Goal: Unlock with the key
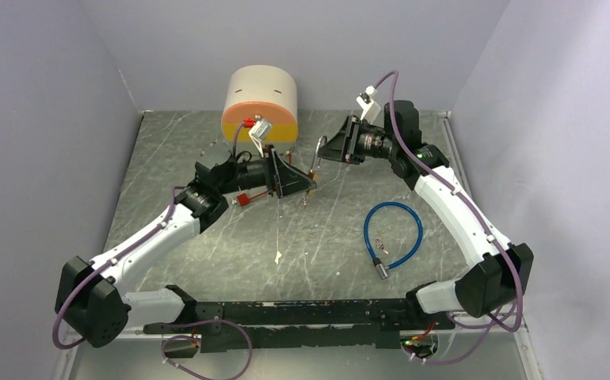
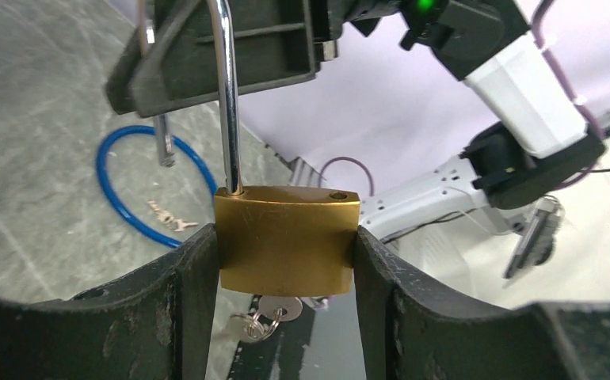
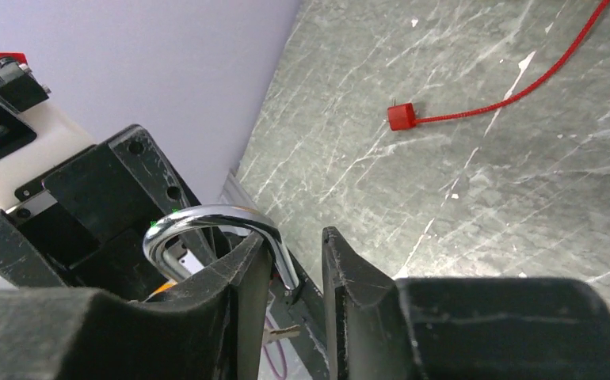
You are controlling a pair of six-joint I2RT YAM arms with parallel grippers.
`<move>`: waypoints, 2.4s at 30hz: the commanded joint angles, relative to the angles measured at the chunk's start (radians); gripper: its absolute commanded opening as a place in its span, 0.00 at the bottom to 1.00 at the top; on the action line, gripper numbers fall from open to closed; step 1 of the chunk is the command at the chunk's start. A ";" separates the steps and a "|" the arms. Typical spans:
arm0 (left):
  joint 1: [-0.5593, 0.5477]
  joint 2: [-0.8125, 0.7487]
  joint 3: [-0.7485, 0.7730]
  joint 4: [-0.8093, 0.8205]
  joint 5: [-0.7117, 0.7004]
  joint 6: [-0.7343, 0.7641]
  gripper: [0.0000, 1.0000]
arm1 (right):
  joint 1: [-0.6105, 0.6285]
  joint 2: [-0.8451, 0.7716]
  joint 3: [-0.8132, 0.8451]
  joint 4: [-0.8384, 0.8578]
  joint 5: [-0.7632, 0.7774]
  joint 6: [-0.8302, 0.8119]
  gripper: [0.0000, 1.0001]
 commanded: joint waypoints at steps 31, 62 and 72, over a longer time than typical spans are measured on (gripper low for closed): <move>0.174 -0.200 0.006 -1.280 -1.185 -0.283 0.29 | -0.004 -0.141 -0.211 -0.198 0.420 -0.099 0.74; 0.241 0.237 -0.179 -0.904 -0.761 -0.158 0.67 | -0.018 0.012 -0.363 -0.299 0.787 -0.067 0.63; 0.241 0.096 -0.127 -0.973 -0.807 -0.131 0.91 | -0.018 0.124 -0.470 -0.267 0.787 -0.044 0.59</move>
